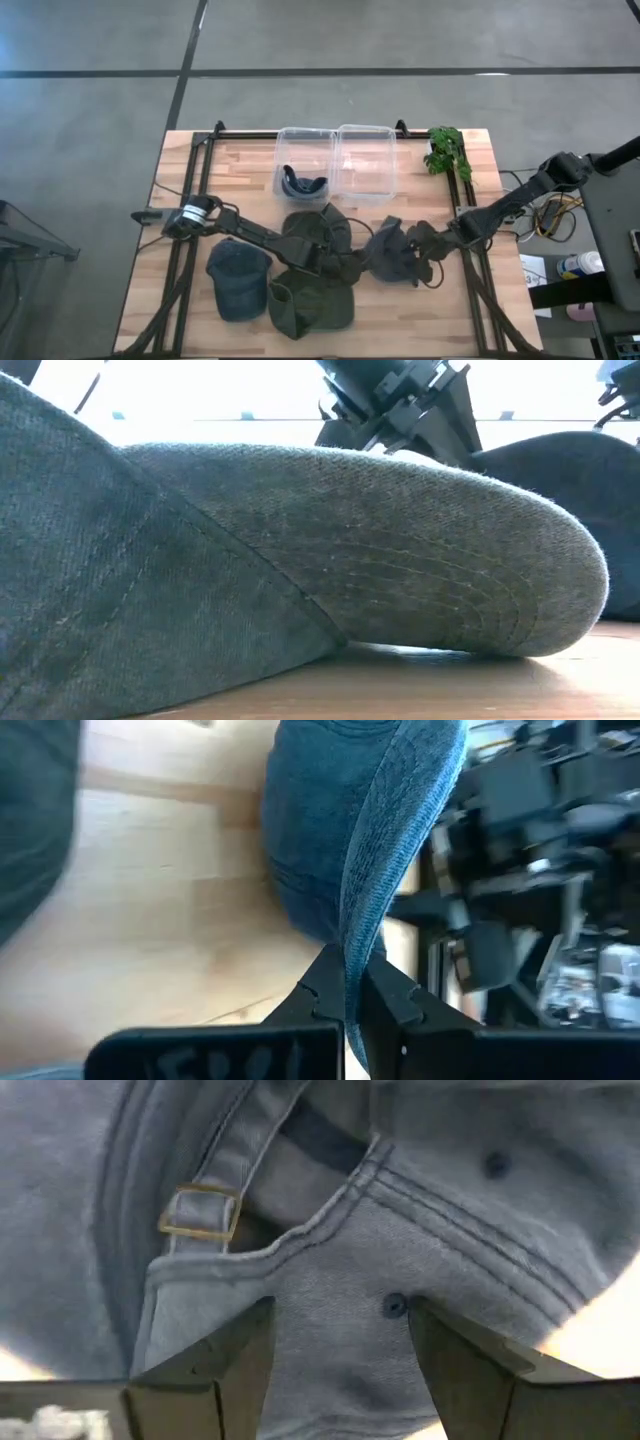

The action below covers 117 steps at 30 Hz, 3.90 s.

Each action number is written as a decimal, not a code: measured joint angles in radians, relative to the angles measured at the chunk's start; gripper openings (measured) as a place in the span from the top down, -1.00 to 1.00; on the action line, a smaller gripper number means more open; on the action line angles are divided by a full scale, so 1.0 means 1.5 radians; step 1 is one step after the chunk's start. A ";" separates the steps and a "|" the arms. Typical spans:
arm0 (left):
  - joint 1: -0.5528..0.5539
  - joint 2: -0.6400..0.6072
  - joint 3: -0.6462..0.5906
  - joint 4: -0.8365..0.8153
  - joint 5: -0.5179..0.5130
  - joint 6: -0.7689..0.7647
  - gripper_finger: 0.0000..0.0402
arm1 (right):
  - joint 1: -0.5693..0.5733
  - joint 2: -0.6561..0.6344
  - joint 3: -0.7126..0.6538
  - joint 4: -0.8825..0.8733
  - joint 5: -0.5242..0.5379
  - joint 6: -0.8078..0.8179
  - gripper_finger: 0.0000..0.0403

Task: Pick & Place hat
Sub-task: Put the right blue cap into the left transparent bin

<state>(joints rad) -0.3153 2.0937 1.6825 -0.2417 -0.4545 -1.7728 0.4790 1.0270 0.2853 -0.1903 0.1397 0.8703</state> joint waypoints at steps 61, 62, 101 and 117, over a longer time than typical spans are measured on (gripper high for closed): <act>0.099 -0.064 0.020 0.040 -0.506 -0.069 0.95 | -0.001 -0.317 0.245 -0.464 0.240 0.049 -0.11; 0.100 -0.060 0.020 0.039 -0.496 -0.080 0.95 | -0.001 -0.315 0.245 -0.462 0.240 0.052 -0.11; 0.110 -0.035 0.009 0.051 -0.434 -0.038 0.95 | -0.235 -0.104 0.229 -0.048 0.285 0.499 -0.11; 0.110 -0.035 0.007 0.037 -0.402 0.039 0.95 | -0.284 -0.072 0.222 -0.044 0.252 0.514 0.56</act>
<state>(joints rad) -0.1501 2.0407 1.6936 -0.1860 -1.0570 -1.7138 0.0531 0.9183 0.6185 -0.2557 0.5173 1.6406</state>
